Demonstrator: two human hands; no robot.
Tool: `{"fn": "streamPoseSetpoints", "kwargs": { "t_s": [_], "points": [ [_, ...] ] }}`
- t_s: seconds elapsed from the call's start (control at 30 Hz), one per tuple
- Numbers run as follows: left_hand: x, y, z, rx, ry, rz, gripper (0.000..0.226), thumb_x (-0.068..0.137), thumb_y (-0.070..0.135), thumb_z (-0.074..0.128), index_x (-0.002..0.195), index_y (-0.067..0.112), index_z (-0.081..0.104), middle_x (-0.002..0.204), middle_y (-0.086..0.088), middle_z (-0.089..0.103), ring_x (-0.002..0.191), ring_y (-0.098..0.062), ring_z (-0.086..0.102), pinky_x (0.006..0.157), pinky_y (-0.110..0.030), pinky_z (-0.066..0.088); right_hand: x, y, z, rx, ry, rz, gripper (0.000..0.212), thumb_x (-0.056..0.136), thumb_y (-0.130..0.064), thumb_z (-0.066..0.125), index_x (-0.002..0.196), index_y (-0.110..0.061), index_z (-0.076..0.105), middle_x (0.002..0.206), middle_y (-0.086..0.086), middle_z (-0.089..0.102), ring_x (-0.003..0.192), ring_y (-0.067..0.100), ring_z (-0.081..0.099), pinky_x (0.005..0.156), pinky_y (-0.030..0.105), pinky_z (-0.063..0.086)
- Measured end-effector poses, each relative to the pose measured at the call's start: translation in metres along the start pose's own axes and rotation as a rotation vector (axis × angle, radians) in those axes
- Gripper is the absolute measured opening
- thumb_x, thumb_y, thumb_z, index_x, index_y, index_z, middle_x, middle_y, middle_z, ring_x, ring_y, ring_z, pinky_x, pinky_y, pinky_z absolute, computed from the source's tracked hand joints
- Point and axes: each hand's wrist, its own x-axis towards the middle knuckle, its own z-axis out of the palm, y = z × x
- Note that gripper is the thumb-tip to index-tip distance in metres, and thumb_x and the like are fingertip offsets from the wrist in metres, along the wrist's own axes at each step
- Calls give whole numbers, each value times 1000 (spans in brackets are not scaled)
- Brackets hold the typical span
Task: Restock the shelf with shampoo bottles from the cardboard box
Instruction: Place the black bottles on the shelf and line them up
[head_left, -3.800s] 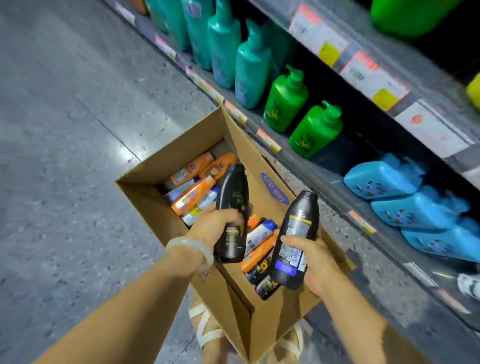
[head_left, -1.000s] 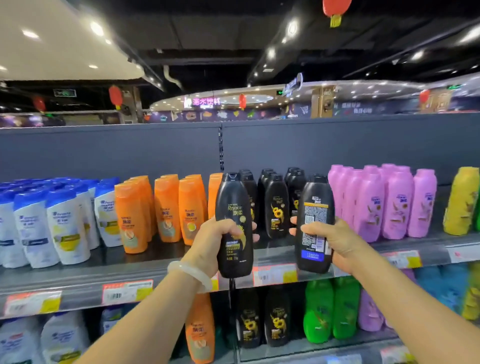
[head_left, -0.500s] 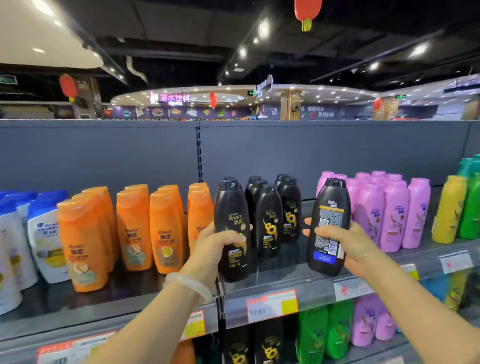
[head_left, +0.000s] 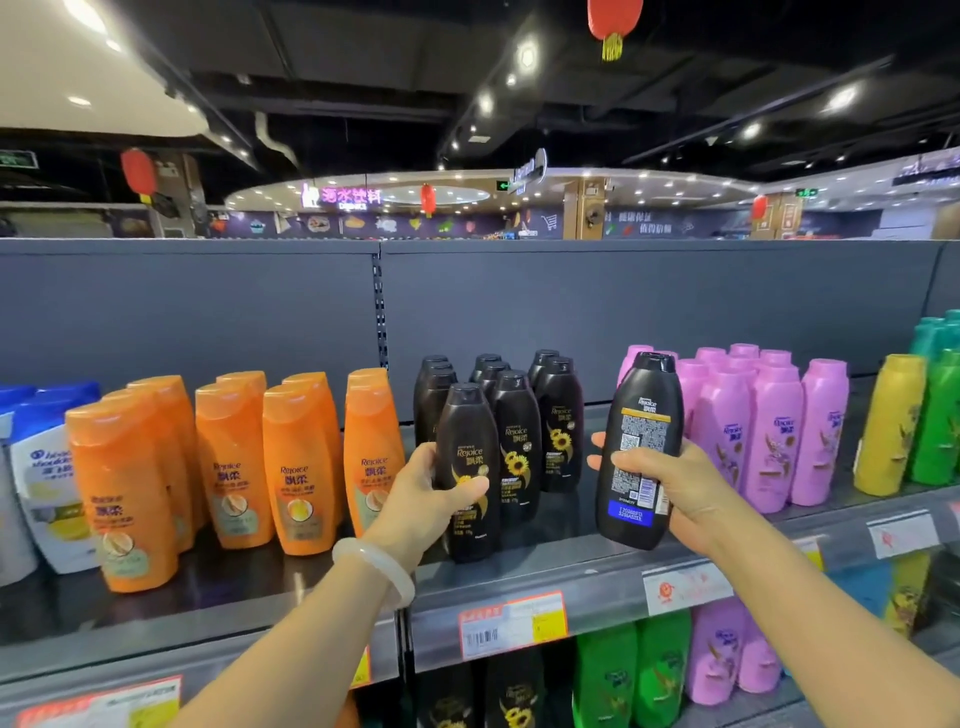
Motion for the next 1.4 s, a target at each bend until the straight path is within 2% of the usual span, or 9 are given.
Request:
{"fn": "streamPoseSetpoints", "kwargs": {
  "t_s": [0.17, 0.27, 0.37, 0.5, 0.7, 0.9, 1.03, 1.27, 1.4],
  "points": [
    [-10, 1, 4, 109, 75, 68, 39, 76, 11, 74, 106, 19, 52, 98, 5, 65, 94, -12, 61, 72, -18, 48, 2, 4, 7, 8, 9, 33, 40, 59, 1, 70, 98, -5, 65, 102, 20, 69, 91, 39, 66, 76, 47, 56],
    [-25, -2, 10, 121, 335, 186, 49, 73, 14, 77, 115, 19, 51, 109, 5, 58, 103, -11, 54, 89, -24, 43, 3, 3, 14, 1, 14, 50, 54, 53, -5, 69, 106, 0, 61, 107, 25, 65, 96, 43, 62, 81, 50, 54],
    [-43, -2, 18, 255, 542, 466, 37, 77, 8, 72, 106, 21, 54, 104, 7, 52, 97, -3, 50, 86, -10, 37, 5, 2, 19, -12, 2, 35, 38, 61, 2, 70, 97, -5, 63, 94, 17, 69, 83, 35, 66, 75, 46, 56],
    [-58, -1, 39, 416, 390, 668, 31, 76, 5, 68, 98, 24, 56, 96, 8, 50, 93, 1, 49, 82, -2, 37, 7, 1, 23, -34, 0, 26, 23, 78, 11, 59, 91, -7, 65, 68, 0, 74, 62, 17, 70, 58, 32, 59],
    [-56, -10, 70, 558, 55, 348, 59, 81, 12, 67, 134, 17, 40, 127, 4, 41, 119, -8, 42, 94, -9, 28, 9, 2, 27, -84, 92, 20, 23, 73, 8, 66, 87, -10, 65, 67, 3, 71, 62, 20, 67, 68, 35, 57],
    [-60, -13, 76, 564, 47, 311, 54, 86, 14, 61, 135, 19, 39, 132, 5, 42, 123, -6, 41, 96, -10, 28, 19, 8, 27, -58, 235, -50, 31, 67, 7, 61, 81, -18, 50, 71, 5, 54, 69, 20, 53, 69, 30, 47],
    [-60, -10, 71, 554, 84, 365, 48, 87, 12, 60, 131, 19, 43, 127, 7, 45, 114, -1, 43, 95, -9, 29, 26, 15, 30, -243, 199, -1, 56, 59, -2, 61, 113, -11, 46, 97, 7, 57, 93, 24, 56, 83, 37, 48],
    [-62, -1, 53, 499, 225, 531, 28, 85, 5, 60, 106, 24, 57, 101, 15, 53, 96, 8, 49, 84, 0, 35, 31, 21, 49, -539, 472, -148, 54, 64, -14, 76, 102, -12, 37, 115, 10, 44, 93, 20, 49, 56, 17, 36],
    [-63, 2, 44, 451, 264, 538, 34, 85, 2, 59, 93, 34, 51, 96, 18, 53, 94, 6, 52, 76, 4, 36, 35, 29, 55, -538, 568, -104, 78, 62, -16, 81, 122, -10, 31, 127, 12, 37, 105, 22, 42, 88, 34, 45]
  ]
}}
